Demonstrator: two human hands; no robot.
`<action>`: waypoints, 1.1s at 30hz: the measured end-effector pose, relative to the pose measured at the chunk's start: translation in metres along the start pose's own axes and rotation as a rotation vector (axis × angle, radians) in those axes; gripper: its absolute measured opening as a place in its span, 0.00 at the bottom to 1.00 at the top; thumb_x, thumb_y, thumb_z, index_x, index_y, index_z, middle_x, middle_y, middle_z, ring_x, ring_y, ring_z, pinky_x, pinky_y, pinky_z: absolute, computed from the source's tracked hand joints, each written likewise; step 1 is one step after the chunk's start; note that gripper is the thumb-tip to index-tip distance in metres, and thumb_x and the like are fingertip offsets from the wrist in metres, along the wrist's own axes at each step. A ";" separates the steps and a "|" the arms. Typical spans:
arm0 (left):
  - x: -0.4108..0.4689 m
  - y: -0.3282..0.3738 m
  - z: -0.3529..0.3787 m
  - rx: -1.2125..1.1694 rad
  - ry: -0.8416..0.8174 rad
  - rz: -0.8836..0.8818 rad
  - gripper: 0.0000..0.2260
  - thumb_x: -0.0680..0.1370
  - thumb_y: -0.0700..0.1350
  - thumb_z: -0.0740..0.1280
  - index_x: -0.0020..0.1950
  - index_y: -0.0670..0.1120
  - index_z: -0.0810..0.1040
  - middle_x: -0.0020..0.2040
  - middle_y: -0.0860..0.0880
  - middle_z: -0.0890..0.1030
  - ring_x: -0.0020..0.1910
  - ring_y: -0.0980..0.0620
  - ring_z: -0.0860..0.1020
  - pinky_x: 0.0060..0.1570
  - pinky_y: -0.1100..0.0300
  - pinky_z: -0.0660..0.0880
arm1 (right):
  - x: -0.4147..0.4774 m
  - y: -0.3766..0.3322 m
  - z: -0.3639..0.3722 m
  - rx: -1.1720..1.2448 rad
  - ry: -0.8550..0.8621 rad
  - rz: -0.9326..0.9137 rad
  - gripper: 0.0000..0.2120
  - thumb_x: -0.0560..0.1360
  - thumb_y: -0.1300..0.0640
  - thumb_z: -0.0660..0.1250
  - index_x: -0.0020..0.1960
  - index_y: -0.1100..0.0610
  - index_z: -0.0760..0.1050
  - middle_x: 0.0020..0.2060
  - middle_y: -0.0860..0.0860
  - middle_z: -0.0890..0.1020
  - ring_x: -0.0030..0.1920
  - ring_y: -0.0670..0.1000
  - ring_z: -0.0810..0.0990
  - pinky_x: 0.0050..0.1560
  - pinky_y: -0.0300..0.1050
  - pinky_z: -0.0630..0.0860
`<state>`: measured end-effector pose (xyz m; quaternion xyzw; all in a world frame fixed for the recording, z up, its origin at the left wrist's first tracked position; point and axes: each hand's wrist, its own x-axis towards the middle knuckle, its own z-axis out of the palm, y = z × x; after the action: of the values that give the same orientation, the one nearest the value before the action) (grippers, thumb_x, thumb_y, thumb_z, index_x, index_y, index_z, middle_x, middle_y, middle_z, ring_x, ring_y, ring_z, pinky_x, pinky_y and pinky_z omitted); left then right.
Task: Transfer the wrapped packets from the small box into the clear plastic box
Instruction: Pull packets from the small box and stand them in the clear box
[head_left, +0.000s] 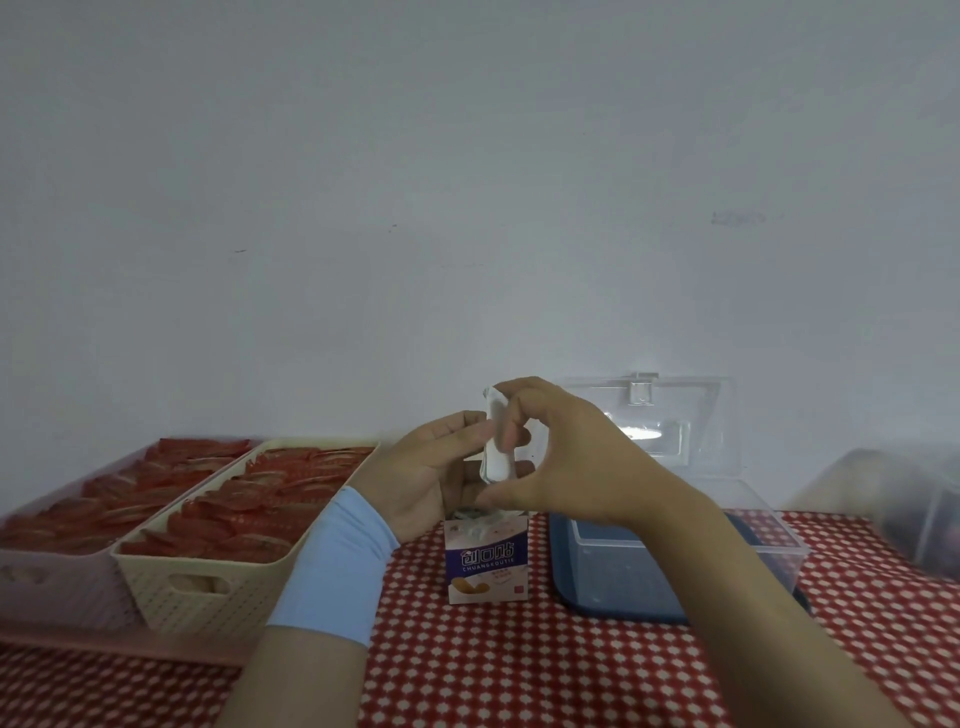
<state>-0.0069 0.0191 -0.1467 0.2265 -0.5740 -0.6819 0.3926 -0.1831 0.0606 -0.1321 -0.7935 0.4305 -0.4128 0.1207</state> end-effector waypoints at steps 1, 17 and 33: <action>0.001 -0.001 -0.001 0.000 -0.005 -0.001 0.14 0.77 0.47 0.66 0.57 0.40 0.77 0.53 0.45 0.84 0.49 0.45 0.84 0.37 0.54 0.82 | 0.000 0.000 0.000 -0.007 0.011 -0.023 0.19 0.60 0.53 0.84 0.40 0.48 0.74 0.57 0.38 0.76 0.56 0.39 0.78 0.50 0.31 0.75; 0.000 -0.001 -0.001 -0.053 -0.036 0.018 0.15 0.76 0.41 0.66 0.63 0.47 0.73 0.58 0.39 0.83 0.46 0.42 0.85 0.46 0.48 0.83 | 0.004 0.007 -0.011 0.420 0.068 0.301 0.18 0.80 0.56 0.67 0.70 0.51 0.75 0.48 0.48 0.86 0.49 0.47 0.86 0.60 0.50 0.80; 0.001 0.006 0.009 0.457 0.193 -0.031 0.08 0.78 0.40 0.70 0.56 0.41 0.81 0.52 0.41 0.85 0.51 0.42 0.84 0.49 0.50 0.82 | 0.005 0.018 -0.021 0.355 0.109 0.315 0.03 0.77 0.62 0.72 0.47 0.59 0.85 0.39 0.51 0.87 0.37 0.46 0.84 0.45 0.41 0.80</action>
<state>-0.0126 0.0232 -0.1389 0.3822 -0.6695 -0.5157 0.3737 -0.2082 0.0495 -0.1261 -0.6596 0.4755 -0.5002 0.2976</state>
